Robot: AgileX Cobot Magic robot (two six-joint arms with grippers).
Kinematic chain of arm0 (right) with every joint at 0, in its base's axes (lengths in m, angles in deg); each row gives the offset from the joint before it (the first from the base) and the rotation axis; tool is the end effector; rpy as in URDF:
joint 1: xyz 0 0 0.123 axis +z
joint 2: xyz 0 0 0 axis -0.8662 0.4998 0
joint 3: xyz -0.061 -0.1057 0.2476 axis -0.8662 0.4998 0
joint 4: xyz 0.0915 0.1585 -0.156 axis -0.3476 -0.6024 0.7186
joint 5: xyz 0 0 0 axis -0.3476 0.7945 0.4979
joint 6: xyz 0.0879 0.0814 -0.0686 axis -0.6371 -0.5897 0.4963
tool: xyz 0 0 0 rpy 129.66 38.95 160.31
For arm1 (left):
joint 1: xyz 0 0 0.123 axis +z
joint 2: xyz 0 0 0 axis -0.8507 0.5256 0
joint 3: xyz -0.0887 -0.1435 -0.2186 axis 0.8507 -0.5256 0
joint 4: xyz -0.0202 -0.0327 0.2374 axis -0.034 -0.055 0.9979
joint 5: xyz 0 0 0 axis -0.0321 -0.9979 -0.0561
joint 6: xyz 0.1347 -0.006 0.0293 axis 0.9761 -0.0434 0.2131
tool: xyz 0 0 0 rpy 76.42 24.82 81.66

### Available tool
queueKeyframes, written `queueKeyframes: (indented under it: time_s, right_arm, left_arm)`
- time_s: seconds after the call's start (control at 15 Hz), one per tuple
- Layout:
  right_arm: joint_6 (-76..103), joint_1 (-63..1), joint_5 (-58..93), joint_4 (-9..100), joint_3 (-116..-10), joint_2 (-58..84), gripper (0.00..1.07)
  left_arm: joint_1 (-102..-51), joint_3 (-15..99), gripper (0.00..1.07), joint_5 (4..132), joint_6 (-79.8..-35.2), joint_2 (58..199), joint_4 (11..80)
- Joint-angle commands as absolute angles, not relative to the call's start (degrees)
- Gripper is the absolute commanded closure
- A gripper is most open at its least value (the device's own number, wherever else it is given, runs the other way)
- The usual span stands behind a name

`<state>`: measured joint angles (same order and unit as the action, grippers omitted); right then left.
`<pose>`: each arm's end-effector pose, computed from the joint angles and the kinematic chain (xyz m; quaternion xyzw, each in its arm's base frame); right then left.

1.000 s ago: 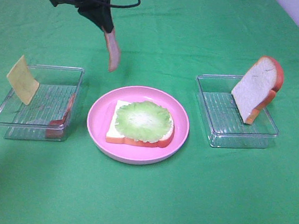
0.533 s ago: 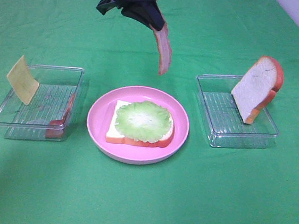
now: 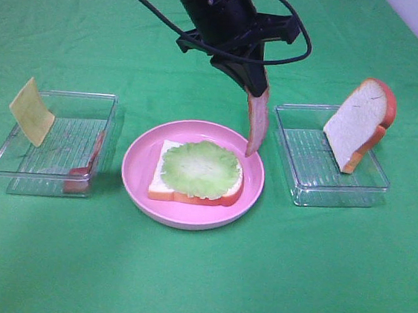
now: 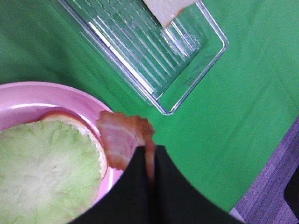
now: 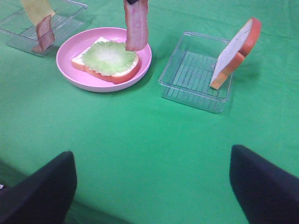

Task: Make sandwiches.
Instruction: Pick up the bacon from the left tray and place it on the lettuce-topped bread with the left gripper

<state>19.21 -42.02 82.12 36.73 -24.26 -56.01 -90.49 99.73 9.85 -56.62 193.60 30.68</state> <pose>0.0261 0.0283 0.2533 -0.2132 0.8216 0.1118 0.5167 0.3911 -0.3216 0.2054 0.2579 0.9176 -0.2837 0.1048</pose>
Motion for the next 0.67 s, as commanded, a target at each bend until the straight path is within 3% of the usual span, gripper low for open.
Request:
queueKeyframes:
  time_s: [0.07,0.53,0.67]
  right_arm:
    - [20.0,-42.0,82.3,36.8,-24.1,-56.9,0.22]
    - [20.0,-42.0,82.3,36.8,-24.1,-56.9,0.22]
    - [20.0,-42.0,82.3,36.8,-24.1,-56.9,0.22]
  left_arm:
    - [-91.2,99.4,1.07,5.9,-57.7,194.3,31.5]
    - [-90.9,91.8,1.07,5.8,-55.6,194.9,29.7]
    - [-90.7,90.7,1.07,6.1,-56.6,194.9,37.8]
